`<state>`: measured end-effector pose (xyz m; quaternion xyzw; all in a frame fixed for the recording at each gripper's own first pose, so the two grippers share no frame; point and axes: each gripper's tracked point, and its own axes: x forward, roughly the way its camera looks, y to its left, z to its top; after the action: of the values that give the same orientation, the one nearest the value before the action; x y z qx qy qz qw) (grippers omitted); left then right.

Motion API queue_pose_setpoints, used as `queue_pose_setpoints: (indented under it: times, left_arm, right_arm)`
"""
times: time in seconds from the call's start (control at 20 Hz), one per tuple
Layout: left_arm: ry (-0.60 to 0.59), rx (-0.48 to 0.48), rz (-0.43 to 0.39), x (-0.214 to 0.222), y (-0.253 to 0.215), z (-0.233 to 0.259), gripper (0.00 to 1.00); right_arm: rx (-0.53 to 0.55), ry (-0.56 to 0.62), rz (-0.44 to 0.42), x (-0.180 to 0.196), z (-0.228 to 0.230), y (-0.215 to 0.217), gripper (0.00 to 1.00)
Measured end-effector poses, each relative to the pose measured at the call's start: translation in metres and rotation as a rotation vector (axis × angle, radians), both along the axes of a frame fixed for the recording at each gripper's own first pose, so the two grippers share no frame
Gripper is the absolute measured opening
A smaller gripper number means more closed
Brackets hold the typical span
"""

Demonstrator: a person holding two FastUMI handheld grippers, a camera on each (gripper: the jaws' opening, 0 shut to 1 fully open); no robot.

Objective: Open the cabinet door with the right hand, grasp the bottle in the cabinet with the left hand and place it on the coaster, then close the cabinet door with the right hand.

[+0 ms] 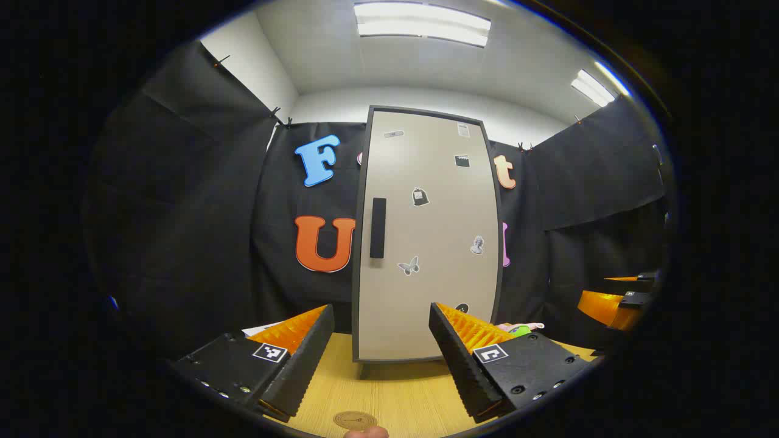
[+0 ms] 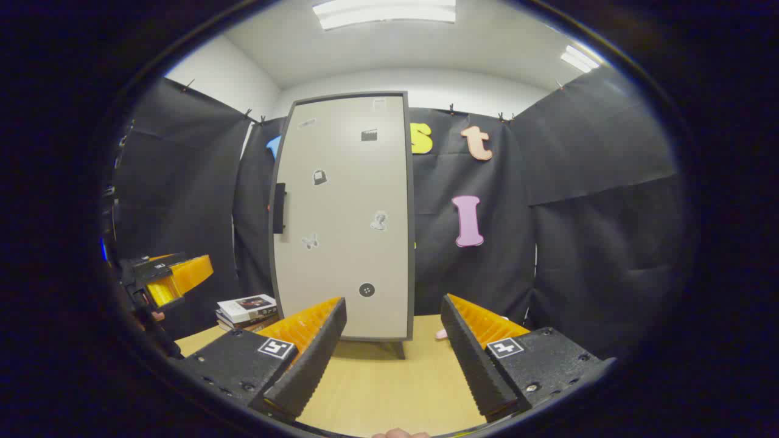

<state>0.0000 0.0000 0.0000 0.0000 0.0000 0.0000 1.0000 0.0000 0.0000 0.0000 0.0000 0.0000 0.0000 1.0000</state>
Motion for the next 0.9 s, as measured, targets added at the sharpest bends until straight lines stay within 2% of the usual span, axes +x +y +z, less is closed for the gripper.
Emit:
queue_pose_setpoints:
  times: [0.9]
  left_arm:
    - [-0.005,-0.001,-0.006,0.0032,-0.0025,0.0014,0.95]
  right_arm:
    - [0.003,0.004,-0.002,0.0019,-0.0006,-0.003,1.0]
